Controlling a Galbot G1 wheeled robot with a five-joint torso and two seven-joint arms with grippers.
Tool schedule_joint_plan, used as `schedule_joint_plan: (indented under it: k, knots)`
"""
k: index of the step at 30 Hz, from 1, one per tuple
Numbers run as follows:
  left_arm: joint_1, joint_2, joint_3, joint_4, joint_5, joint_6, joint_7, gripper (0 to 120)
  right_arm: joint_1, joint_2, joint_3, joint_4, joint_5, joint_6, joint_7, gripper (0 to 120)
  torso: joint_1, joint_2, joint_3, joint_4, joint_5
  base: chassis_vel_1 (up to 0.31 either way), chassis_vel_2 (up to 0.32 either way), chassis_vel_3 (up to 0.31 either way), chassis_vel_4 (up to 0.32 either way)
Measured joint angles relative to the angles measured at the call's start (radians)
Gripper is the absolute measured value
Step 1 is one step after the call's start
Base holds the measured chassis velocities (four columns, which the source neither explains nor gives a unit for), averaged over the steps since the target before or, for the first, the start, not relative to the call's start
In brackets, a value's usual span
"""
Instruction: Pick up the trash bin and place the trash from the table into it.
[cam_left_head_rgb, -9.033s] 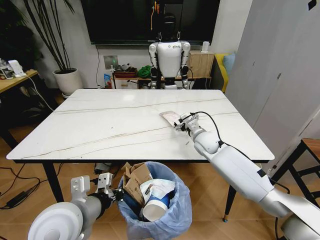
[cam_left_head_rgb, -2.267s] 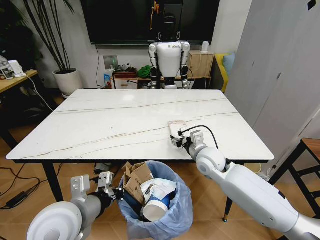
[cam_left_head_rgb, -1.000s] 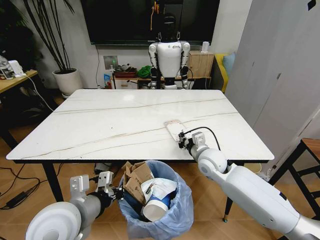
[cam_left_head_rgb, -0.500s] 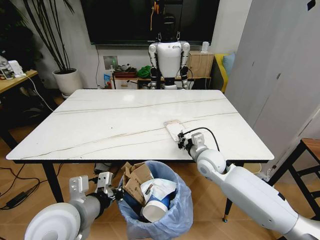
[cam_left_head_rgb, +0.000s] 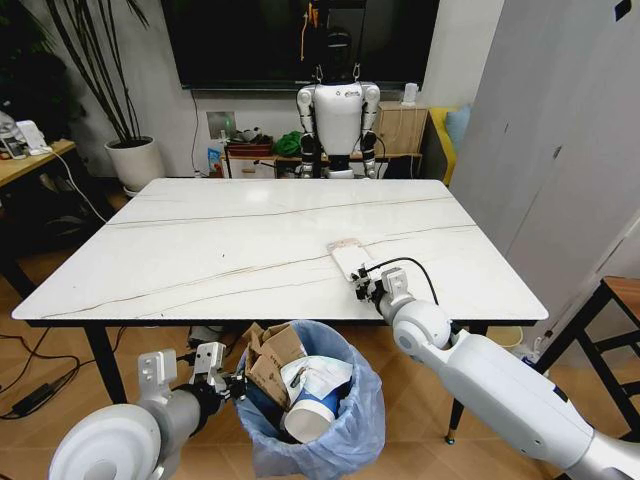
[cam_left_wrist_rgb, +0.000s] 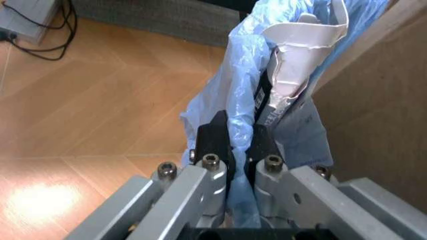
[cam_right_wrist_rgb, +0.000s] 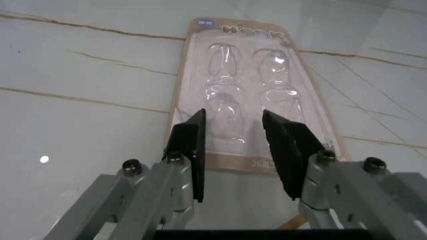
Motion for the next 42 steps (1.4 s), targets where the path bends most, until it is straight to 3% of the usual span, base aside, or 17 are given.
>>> schedule_joint_plan:
  k: [13, 17, 19, 21, 42]
  knots:
    - [0.004, 0.001, -0.001, -0.006, 0.0, 0.0, 0.002, 0, -0.001, -0.003, -0.001, 0.0, 0.01, -0.002, -0.001, 26, 0.0, 0.0, 0.0, 0.0003, 0.0001, 0.0, 0.0, 0.0, 0.0]
    - [0.013, 0.002, -0.003, -0.012, 0.001, 0.0, 0.003, 0, 0.001, -0.002, 0.002, 0.0, 0.067, -0.007, 0.006, 8, 0.0, 0.0, 0.0, 0.0, -0.0001, 0.0, 0.0, 0.0, 0.0]
    - [0.013, 0.002, -0.003, -0.012, 0.001, 0.0, 0.003, 0, 0.001, -0.002, 0.002, 0.001, 0.07, -0.007, 0.006, 8, 0.0, 0.0, 0.0, 0.0, -0.0001, 0.0, 0.0, 0.0, 0.0]
    - [0.014, 0.002, -0.003, -0.012, 0.003, 0.0, 0.004, 0, 0.001, 0.0, 0.002, 0.006, 0.1, -0.009, 0.014, 0, 0.0, 0.0, 0.0, -0.0002, -0.0001, 0.0, 0.0, 0.0, 0.0]
    - [0.006, 0.008, -0.002, -0.006, 0.0, 0.0, 0.004, 0, 0.01, -0.01, 0.03, 0.095, 0.176, -0.007, 0.076, 0, 0.0, 0.0, 0.0, 0.0001, 0.0001, 0.0, 0.0, 0.0, 0.0]
